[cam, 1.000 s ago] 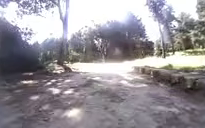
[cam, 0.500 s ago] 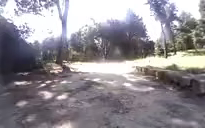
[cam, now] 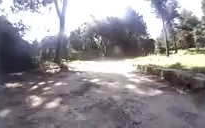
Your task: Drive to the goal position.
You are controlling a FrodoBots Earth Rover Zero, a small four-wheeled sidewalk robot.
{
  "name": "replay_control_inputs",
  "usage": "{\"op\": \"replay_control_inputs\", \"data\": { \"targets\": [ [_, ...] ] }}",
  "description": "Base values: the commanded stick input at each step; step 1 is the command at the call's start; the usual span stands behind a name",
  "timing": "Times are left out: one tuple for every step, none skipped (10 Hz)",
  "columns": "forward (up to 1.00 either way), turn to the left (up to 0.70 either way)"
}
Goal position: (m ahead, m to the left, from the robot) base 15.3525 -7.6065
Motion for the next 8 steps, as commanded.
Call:
{"op": "replay_control_inputs", "data": {
  "targets": [
    [0.7, 0.0],
    [0.7, 0.0],
    [0.7, 0.0],
    [0.7, -0.23],
    [0.7, -0.26],
    [0.7, -0.1],
    [0.7, -0.02],
    [0.7, 0.0]
  ]
}}
